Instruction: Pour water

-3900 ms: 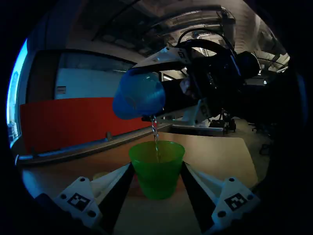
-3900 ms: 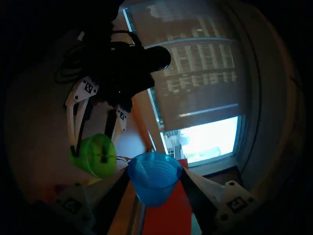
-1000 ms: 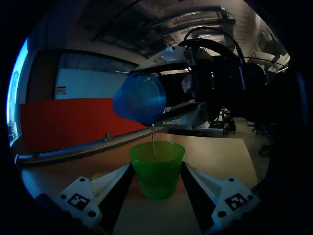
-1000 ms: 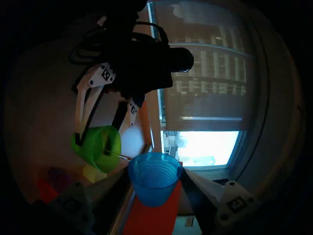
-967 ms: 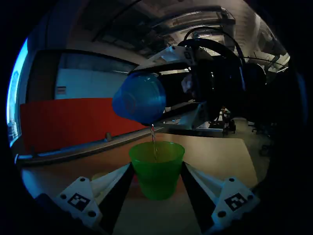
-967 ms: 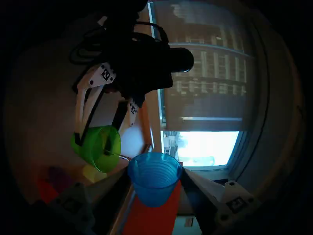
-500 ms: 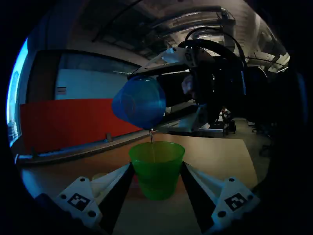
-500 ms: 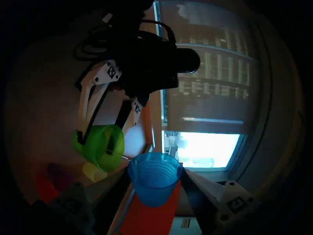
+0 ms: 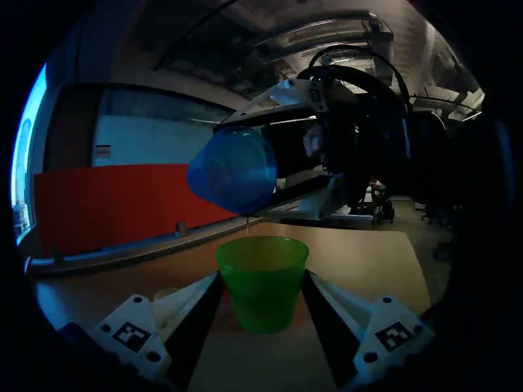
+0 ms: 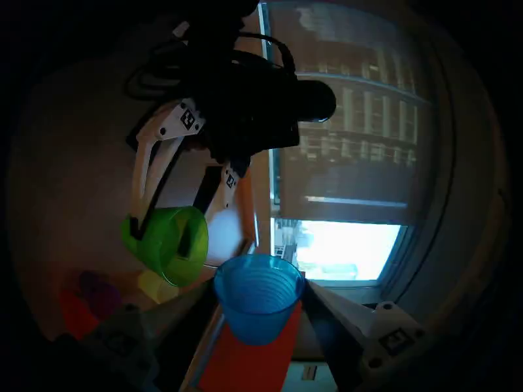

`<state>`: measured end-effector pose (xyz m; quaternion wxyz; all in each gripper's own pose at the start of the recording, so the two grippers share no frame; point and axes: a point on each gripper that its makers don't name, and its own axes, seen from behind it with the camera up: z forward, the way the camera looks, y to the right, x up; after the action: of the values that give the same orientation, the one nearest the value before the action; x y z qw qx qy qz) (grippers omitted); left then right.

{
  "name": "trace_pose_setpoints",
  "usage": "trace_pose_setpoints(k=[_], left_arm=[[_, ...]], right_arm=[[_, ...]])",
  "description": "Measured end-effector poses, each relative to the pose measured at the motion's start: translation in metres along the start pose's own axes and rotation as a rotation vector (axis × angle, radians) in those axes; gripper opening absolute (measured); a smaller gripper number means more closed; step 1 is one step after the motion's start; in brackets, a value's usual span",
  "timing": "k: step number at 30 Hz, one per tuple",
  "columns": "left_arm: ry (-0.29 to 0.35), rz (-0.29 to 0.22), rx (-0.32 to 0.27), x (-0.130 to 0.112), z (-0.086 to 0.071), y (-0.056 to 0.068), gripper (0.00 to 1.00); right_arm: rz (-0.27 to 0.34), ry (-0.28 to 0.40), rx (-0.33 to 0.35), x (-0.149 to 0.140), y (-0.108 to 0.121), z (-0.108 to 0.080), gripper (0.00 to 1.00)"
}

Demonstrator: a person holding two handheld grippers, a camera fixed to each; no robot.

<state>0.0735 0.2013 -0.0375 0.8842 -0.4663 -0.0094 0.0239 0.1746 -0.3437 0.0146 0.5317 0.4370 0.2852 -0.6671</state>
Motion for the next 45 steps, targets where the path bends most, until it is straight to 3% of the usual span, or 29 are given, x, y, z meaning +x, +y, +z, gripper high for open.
trace_pose_setpoints(k=[22, 31, 45], left_arm=[[0.0, -0.001, 0.001, 0.001, -0.001, 0.0, 0.82], [-0.003, 0.002, 0.007, 0.002, -0.002, -0.002, 0.82], [0.001, 0.0, 0.017, 0.006, -0.005, -0.005, 0.82]], right_arm=[[0.035, 0.011, -0.014, 0.007, 0.002, -0.001, 0.91], [0.127, 0.026, -0.043, 0.006, 0.008, -0.005, 0.91], [0.354, 0.066, -0.092, 0.002, 0.01, -0.011, 0.91]])
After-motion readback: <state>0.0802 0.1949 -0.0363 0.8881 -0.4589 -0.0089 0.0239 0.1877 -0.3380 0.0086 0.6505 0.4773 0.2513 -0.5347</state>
